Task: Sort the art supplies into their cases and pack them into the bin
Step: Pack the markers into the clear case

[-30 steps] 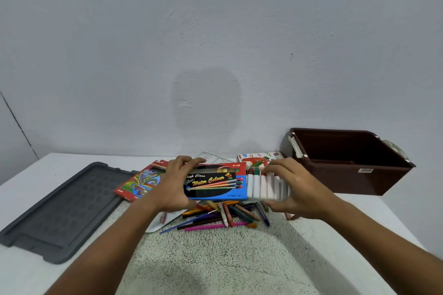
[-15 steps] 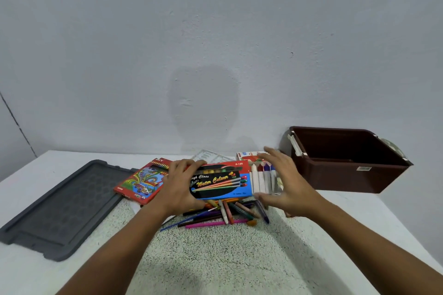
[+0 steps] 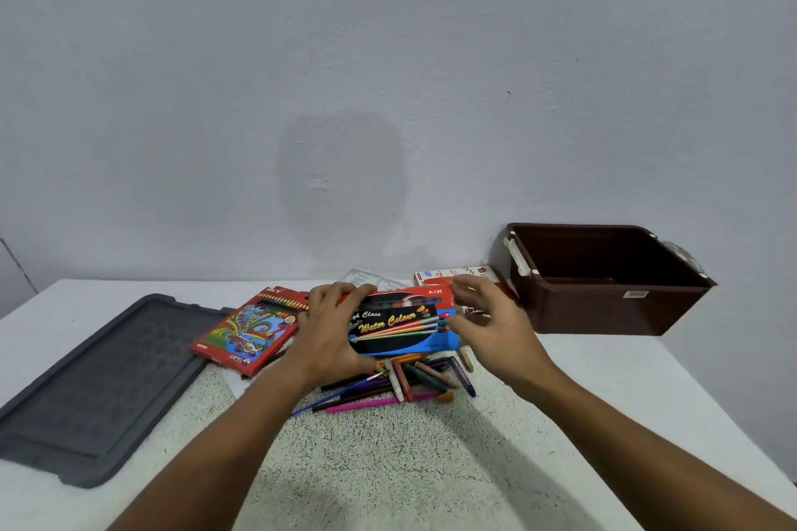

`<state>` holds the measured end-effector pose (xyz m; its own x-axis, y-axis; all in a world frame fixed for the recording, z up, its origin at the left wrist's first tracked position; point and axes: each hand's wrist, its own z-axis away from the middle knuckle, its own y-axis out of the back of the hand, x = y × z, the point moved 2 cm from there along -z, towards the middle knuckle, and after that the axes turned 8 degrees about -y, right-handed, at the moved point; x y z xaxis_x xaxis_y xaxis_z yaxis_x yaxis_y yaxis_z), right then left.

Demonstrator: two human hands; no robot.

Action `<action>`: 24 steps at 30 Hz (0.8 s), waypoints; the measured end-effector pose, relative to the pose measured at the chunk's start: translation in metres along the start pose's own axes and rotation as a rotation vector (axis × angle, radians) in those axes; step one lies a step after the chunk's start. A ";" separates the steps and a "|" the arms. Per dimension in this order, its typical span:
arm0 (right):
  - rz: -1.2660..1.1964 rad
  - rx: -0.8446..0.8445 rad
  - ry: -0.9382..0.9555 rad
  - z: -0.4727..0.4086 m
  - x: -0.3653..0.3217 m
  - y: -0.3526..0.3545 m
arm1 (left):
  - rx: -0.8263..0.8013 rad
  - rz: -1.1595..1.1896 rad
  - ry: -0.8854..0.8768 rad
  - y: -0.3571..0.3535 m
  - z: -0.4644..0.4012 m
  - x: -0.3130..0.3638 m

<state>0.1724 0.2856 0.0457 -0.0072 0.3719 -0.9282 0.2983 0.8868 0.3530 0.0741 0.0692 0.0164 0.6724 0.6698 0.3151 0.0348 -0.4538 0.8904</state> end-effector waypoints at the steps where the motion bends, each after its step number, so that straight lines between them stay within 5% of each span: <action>1: 0.002 -0.013 -0.001 0.001 -0.001 -0.001 | 0.003 0.016 0.006 0.000 -0.001 0.001; 6: -0.139 0.107 -0.148 -0.007 0.002 0.011 | 0.014 0.104 0.028 0.002 -0.002 -0.001; 10: -0.388 -0.013 -0.363 -0.010 0.006 0.015 | 0.008 0.133 0.025 0.004 -0.005 0.000; 15: -0.508 -0.039 -0.312 -0.016 0.008 0.021 | 0.001 0.138 0.028 0.004 -0.016 0.002; 24: -0.349 0.012 -0.234 -0.036 0.013 0.043 | -0.025 0.252 0.011 -0.008 -0.045 0.015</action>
<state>0.1503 0.3381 0.0529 0.1072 -0.0240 -0.9939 0.3275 0.9448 0.0125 0.0507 0.1086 0.0288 0.6496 0.5438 0.5314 -0.1510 -0.5927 0.7912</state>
